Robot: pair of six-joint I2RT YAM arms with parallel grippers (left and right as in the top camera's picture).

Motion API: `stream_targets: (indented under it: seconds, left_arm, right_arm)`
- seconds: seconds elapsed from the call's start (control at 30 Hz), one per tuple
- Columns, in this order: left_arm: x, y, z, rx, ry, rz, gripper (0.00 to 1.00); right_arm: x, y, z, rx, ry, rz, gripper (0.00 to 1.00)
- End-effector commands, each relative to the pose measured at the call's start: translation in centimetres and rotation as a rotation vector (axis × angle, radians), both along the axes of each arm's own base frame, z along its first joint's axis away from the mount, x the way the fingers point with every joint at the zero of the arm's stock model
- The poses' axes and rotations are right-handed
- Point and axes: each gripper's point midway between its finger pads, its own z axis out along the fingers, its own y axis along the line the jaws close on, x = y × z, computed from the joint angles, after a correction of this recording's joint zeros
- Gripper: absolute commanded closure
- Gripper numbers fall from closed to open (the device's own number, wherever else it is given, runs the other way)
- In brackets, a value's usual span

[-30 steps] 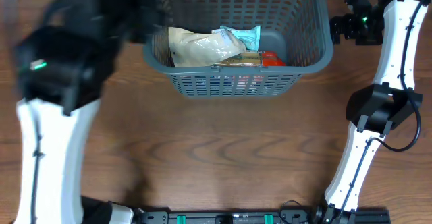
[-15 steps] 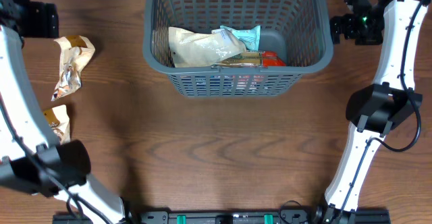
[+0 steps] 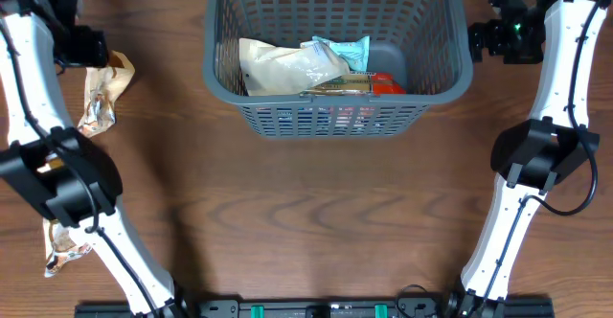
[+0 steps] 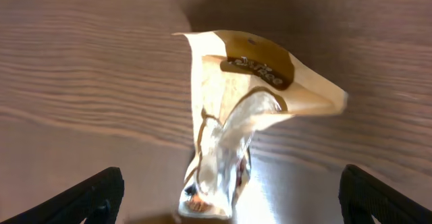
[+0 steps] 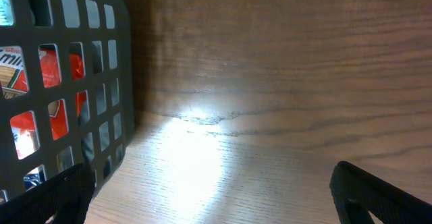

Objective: Pack container
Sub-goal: 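Withdraw the left gripper back to the pouches at the left, then grasp the second beige pouch with the left gripper and lift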

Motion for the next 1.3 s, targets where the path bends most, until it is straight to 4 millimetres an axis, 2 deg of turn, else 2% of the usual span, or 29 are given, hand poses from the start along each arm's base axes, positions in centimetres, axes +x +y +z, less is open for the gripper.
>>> stream_targets:
  seconds: [0.0, 0.27, 0.5, 0.7, 1.07, 1.13, 1.23, 1.27]
  left_arm:
    - [0.3, 0.2, -2.6, -0.020, 0.037, -0.001, 0.09]
    - [0.2, 1.4, -6.5, -0.022, 0.103, -0.023, 0.09]
    - [-0.7, 2.3, -8.3, -0.026, 0.146, -0.059, 0.09]
    - [-1.9, 1.6, -11.0, -0.058, 0.215, -0.076, 0.10]
    - [-3.8, 0.4, -14.5, -0.113, 0.280, -0.080, 0.11]
    - [-4.1, 0.1, -14.9, -0.126, 0.289, -0.082, 0.21]
    - [-4.2, -0.1, -14.8, -0.137, 0.294, -0.083, 0.52]
    - [-4.3, -0.1, -14.8, -0.137, 0.294, -0.079, 0.59]
  right_arm:
    - [0.0, 0.4, 0.0, 0.013, -0.002, 0.016, 0.01]
    - [0.0, 0.4, 0.0, 0.013, -0.002, 0.016, 0.01]
    - [0.0, 0.4, 0.0, 0.013, -0.002, 0.016, 0.01]
    - [0.1, 0.4, 0.0, 0.013, -0.004, 0.016, 0.01]
    - [0.0, 0.4, 0.0, 0.013, -0.002, 0.016, 0.01]
    - [0.0, 0.4, 0.0, 0.013, -0.002, 0.016, 0.01]
    - [0.0, 0.4, 0.0, 0.013, -0.002, 0.016, 0.01]
    - [0.0, 0.4, 0.0, 0.013, -0.002, 0.016, 0.01]
